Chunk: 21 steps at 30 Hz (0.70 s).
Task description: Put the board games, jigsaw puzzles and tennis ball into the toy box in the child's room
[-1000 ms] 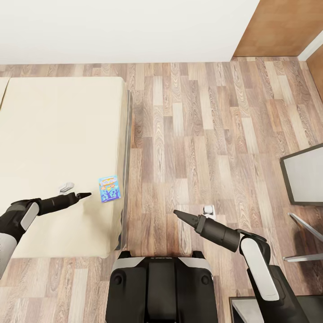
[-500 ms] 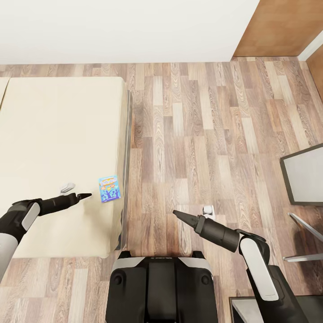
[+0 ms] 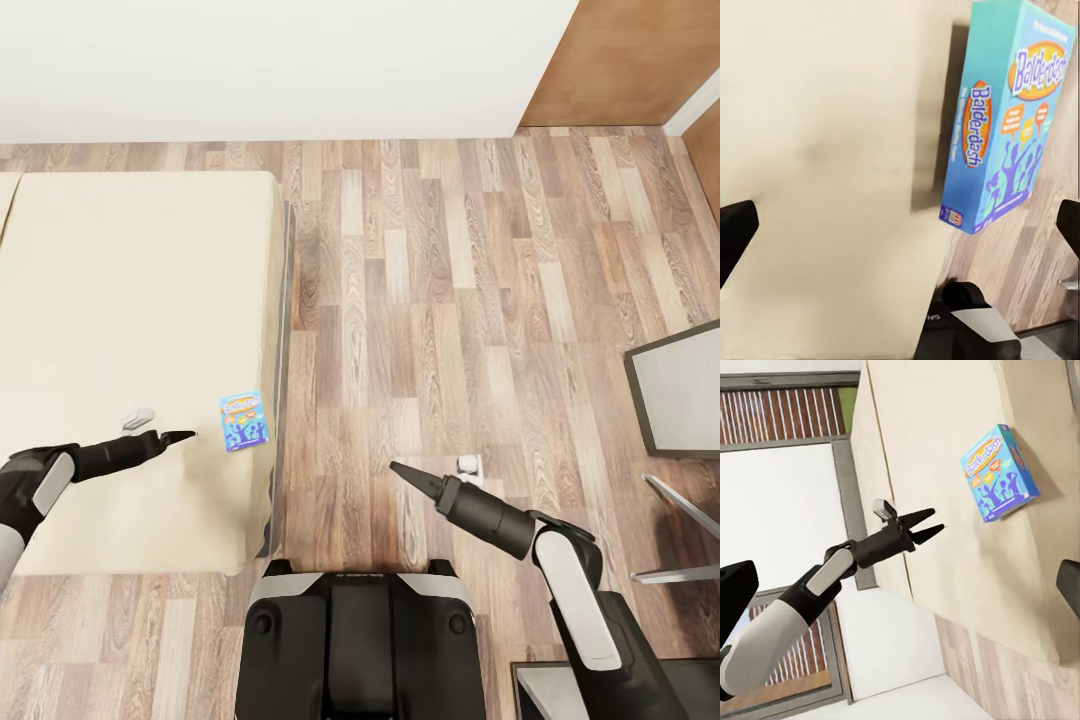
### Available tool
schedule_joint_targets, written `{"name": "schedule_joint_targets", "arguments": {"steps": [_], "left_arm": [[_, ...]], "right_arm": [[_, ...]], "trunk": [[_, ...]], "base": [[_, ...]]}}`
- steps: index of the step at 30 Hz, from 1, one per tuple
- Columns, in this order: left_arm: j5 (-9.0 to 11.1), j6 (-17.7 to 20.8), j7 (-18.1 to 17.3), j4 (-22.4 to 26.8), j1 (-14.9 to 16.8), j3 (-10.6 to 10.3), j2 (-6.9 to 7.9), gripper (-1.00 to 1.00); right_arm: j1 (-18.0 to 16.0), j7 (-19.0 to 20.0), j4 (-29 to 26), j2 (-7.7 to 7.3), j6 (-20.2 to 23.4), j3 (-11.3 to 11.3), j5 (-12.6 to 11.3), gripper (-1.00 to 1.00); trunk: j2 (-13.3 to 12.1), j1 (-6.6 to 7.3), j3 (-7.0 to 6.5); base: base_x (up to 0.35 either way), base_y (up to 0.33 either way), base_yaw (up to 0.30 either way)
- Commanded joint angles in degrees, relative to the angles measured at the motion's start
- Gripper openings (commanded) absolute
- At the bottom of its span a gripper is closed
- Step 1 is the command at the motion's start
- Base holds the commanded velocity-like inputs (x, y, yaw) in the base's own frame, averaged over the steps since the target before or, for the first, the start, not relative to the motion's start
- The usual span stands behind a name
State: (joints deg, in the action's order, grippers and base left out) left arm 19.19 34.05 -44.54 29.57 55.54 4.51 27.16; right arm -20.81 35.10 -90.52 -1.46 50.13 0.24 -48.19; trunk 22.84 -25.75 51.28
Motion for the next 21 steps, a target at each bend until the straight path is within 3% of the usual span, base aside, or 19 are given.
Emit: {"name": "schedule_joint_targets", "arguments": {"steps": [1,5,6,8,9,14,17,21], "left_arm": [[0.27,1.2,-1.95,-0.02,0.01,0.09,1.14,1.0],[0.28,3.36,-11.18,-0.05,-0.05,0.07,3.76,1.0],[0.17,3.86,-16.21,-0.11,-0.09,0.06,4.63,1.0],[0.02,4.23,-21.47,-0.14,-0.15,0.06,5.48,1.0],[-0.11,4.48,-26.46,-0.2,-0.26,0.03,6.35,1.0],[-0.45,4.8,-40.62,-0.28,-1.26,-0.02,8.43,1.0],[-0.44,4.84,-45.37,-0.28,-1.75,-0.02,9.24,1.0],[-0.37,4.85,-45.46,-0.29,-2.08,-0.07,10.12,1.0]], "right_arm": [[-0.01,0.03,0.02,-0.16,0.08,0.0,-0.18,1.0],[-0.02,0.03,0.06,-0.32,-0.11,-0.08,-0.22,1.0],[-0.02,0.0,0.12,-0.38,-0.15,-0.11,-0.23,1.0],[-0.02,0.01,0.26,-0.41,-0.17,-0.15,-0.23,1.0],[-0.02,0.02,0.46,-0.46,-0.18,-0.21,-0.23,1.0],[-0.02,0.05,0.86,-0.54,-0.2,-0.3,-0.24,1.0],[-0.02,0.02,0.94,-0.55,-0.2,-0.31,-0.24,1.0],[-0.02,0.02,1.02,-0.61,-0.21,-0.32,-0.24,1.0]], "trunk": [[0.08,-0.04,0.06],[0.08,-0.04,0.06],[0.08,-0.04,0.06],[0.08,-0.04,0.06],[0.08,-0.04,0.06],[0.08,-0.04,0.06],[0.08,-0.04,0.06],[0.08,-0.04,0.06]], "base": [[0.0,0.0,0.0],[0.0,0.0,0.0],[0.0,0.0,0.0],[0.0,0.0,0.0],[0.0,0.0,0.0],[0.0,0.0,0.0],[0.0,0.0,0.0],[0.0,0.0,0.0]]}}
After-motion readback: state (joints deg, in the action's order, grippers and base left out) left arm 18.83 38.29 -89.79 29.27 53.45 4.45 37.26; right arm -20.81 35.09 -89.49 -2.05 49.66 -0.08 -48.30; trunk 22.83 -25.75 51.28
